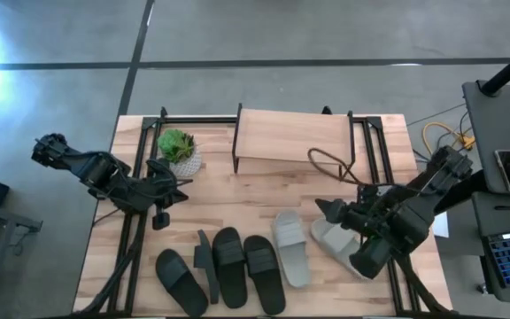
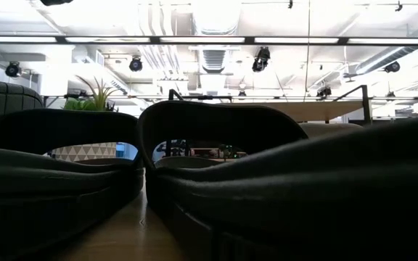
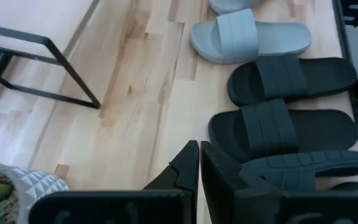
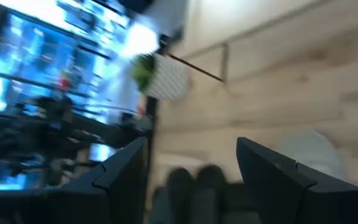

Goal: Pick and place slides into the shelf
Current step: Put the gray slipper on the shelf

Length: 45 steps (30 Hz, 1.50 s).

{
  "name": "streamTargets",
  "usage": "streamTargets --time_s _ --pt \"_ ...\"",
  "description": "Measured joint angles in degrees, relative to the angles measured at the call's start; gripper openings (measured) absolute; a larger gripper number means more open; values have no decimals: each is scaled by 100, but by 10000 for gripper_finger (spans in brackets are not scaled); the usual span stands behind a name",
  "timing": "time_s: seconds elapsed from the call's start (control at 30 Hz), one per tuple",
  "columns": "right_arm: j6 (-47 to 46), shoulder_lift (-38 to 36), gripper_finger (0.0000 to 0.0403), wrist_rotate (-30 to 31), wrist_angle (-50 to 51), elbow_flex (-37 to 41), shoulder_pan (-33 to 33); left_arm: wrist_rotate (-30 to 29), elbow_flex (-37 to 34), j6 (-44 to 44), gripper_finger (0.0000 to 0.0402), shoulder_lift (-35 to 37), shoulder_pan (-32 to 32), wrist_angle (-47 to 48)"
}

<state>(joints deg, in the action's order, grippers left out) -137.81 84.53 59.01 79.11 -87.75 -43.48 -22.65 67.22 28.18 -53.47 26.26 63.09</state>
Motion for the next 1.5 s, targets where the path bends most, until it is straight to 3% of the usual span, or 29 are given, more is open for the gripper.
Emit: streamTargets --time_s 0.13,0.23,0.37,0.47,0.6,0.7,0.8,1.0,1.07,1.2,1.3,1.43,1.5 --pt "-161 2 237 -750 687 47 2 -122 0 0 2 3 0 -14" --pt "-220 79 235 -1789 1126 71 0 -152 0 0 2 15 0 -48" --pt "-191 51 233 -2227 1092 440 -123 -152 -9 2 2 15 0 -115" --pt "-252 67 233 -2936 1112 675 -263 -149 -9 4 2 13 0 -115" --pt "-323 86 233 -3091 865 855 -655 -149 -9 10 2 -5 0 -116" --pt "-279 89 233 -2809 625 871 -1036 -149 -9 144 2 -51 0 -125" --pt "-169 90 233 -2006 49 871 -1339 -147 -15 458 2 -72 0 -222" --pt "634 90 233 1074 -1544 871 -1697 -147 -20 1005 2 -215 0 -654" --pt "1182 87 233 1786 -2166 867 -1729 -149 -20 1055 2 -295 0 -756" --pt "1613 87 229 1819 -2762 889 -1858 -143 -22 1216 2 -549 1 -916" --pt "1147 197 223 1590 -2658 921 -1994 -90 -22 1355 2 -751 0 -912" --pt "-20 498 218 927 -2229 987 -2211 98 -22 1366 2 -1027 1 -911" --pt "-238 661 215 234 -2281 1076 -2277 110 -22 1366 2 -1146 0 -913"
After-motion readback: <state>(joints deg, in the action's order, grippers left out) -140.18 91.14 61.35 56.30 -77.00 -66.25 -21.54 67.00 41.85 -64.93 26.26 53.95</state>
